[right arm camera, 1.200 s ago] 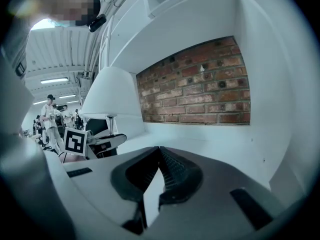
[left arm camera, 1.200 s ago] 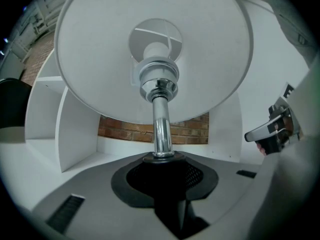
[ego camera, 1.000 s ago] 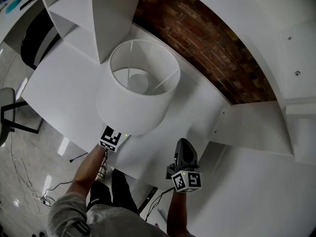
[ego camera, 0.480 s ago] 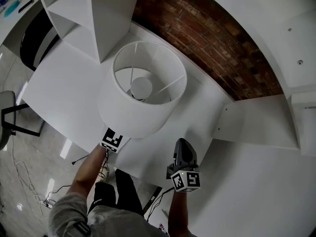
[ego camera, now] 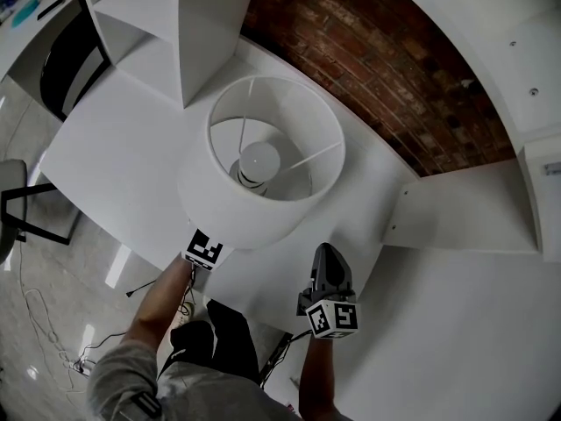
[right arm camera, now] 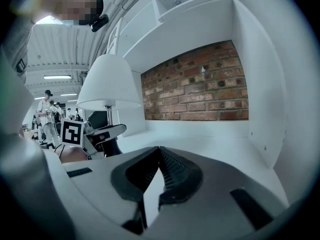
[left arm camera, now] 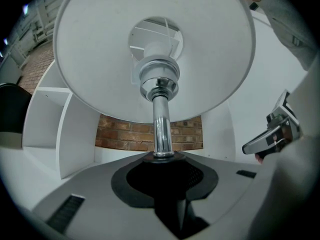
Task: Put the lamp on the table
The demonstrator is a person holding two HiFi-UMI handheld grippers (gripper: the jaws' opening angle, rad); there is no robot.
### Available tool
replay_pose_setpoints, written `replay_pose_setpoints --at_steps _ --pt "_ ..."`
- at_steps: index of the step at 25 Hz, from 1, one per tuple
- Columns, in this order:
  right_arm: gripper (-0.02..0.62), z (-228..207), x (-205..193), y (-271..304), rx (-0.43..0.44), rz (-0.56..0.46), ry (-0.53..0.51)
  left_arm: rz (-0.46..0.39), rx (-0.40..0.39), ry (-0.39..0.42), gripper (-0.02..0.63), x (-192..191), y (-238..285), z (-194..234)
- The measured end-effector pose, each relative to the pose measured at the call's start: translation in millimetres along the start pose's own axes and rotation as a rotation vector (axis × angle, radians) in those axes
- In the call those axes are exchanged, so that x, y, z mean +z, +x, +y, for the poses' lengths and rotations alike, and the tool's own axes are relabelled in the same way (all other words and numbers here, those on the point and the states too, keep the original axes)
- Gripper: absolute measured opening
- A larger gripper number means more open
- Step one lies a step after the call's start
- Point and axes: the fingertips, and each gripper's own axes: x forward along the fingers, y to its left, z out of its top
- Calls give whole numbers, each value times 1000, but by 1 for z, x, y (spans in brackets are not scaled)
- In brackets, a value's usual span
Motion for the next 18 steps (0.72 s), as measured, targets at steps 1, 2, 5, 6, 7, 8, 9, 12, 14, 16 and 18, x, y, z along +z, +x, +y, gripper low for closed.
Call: replay_pose_setpoints --at_steps 1,2,5,6,7,8,9,12,14,16,18 --pt "23 1 -1 -1 -2 -4 2 -3 0 3 107 0 -1 0" --pt "23 2 -1 -3 -4 -7 4 -7 -1 6 106 1 -2 -1" --pt "23 3 -3 -9 -12 -16 2 -20 -7 21 106 2 -5 -4" --pt "23 3 -4 -11 -15 -19 -1 -22 -9 30 106 1 -6 -5" --pt "23 3 -5 -13 -19 -22 -3 -25 -10 38 106 1 -7 -6" --pt "23 4 -6 -15 -23 -24 -4 -28 -12 43 107 1 -7 -7" --pt "23 4 -7 -17 -26 -26 -6 -31 -15 47 106 1 -8 -8" --pt "23 7 -10 -21 -32 -28 -8 -39 -21 54 106 1 -10 -10" --pt "23 10 -12 -24 -35 -26 -10 -40 -25 59 107 1 -12 -10" --pt "23 13 -13 -26 -36 -25 -13 -43 -25 62 107 1 -12 -10" --pt "23 16 -13 -29 -37 -25 -19 -47 -26 63 107 1 -13 -10"
